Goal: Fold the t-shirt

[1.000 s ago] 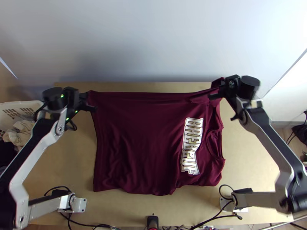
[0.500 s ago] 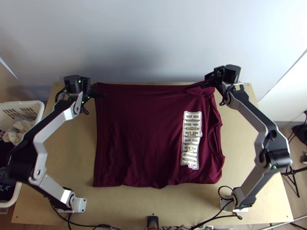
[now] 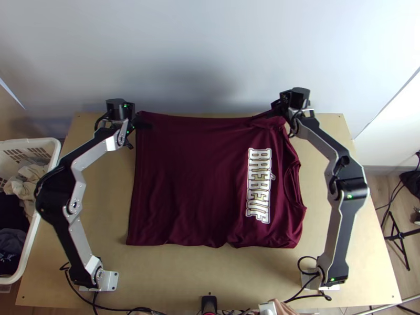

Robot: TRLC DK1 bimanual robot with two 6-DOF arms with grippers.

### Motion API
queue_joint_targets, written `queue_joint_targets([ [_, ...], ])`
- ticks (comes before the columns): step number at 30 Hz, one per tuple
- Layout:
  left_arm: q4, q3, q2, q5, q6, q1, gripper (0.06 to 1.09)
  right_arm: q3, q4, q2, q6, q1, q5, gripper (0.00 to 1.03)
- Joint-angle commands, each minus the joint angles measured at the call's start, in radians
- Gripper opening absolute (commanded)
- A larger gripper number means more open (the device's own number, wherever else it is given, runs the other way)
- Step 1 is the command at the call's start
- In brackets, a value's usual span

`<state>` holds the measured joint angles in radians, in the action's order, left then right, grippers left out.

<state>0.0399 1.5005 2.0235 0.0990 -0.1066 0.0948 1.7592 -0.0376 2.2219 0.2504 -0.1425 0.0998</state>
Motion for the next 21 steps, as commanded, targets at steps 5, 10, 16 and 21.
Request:
queue_joint_targets([
  [5,0.02,0.044,0.092,0.022,0.012,0.017,0.09,0.074,-0.058,0.136,-0.005,-0.008,0.001,0.03],
  [10,0.02,0.04,0.099,0.022,0.015,0.019,0.09,0.097,-0.062,0.165,-0.002,-0.008,0.001,0.03],
  [16,0.02,0.038,0.104,0.024,0.019,0.019,0.09,0.109,-0.062,0.177,-0.005,-0.02,0.003,0.04],
  [21,0.02,0.024,0.096,0.025,0.028,0.02,0.09,0.102,-0.062,0.173,-0.01,-0.019,0.023,0.3],
])
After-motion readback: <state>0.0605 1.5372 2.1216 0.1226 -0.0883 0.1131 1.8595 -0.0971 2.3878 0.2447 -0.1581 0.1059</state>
